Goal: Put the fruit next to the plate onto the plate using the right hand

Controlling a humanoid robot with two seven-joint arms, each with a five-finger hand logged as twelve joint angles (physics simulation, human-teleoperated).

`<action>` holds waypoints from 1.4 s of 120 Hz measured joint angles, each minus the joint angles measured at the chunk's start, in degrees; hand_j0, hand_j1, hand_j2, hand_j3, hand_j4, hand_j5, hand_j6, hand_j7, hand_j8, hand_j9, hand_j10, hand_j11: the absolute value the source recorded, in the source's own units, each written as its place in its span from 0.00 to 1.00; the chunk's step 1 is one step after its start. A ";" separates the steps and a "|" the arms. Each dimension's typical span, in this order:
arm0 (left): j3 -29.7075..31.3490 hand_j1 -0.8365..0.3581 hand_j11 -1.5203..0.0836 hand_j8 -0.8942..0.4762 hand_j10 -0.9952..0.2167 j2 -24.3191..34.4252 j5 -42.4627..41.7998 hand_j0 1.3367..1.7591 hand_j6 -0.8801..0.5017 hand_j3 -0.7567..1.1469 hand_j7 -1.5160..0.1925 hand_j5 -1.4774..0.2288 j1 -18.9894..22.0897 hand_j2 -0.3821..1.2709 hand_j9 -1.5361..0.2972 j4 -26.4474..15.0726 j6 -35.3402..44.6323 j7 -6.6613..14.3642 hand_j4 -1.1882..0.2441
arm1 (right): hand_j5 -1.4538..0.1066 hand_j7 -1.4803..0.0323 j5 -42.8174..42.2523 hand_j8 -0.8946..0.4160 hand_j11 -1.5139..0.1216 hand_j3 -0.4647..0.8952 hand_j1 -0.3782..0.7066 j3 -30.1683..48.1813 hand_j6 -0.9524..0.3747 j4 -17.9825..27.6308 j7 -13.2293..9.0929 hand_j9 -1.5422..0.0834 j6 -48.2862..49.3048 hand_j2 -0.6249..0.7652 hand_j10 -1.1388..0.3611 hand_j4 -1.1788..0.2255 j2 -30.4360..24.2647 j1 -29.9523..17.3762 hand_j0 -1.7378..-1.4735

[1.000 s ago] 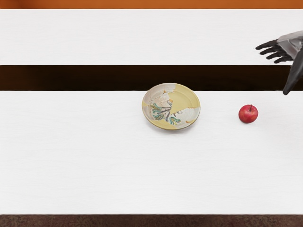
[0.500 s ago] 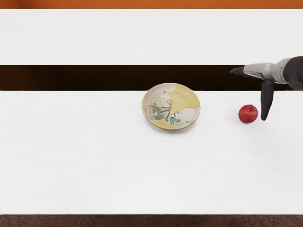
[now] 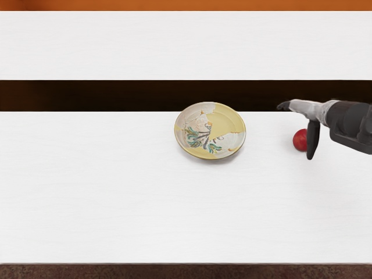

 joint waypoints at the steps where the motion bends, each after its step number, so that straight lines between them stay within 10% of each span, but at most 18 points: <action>1: -0.01 0.99 0.95 0.65 0.82 0.00 0.00 0.76 0.64 0.40 0.89 0.87 0.00 0.23 0.84 0.00 0.00 0.00 0.83 | 0.85 0.90 -0.12 0.60 0.85 0.34 0.13 0.00 0.64 -0.02 0.00 0.87 -0.11 0.44 0.69 0.77 0.01 -0.08 0.30; 168: -0.01 0.99 0.95 0.65 0.82 0.00 0.01 0.76 0.64 0.40 0.89 0.87 0.00 0.23 0.84 0.00 0.00 0.00 0.83 | 0.60 0.64 -7.12 0.38 0.61 0.34 0.46 -1.31 0.41 -4.86 0.00 0.63 -11.80 0.40 0.49 0.55 3.19 -7.79 0.30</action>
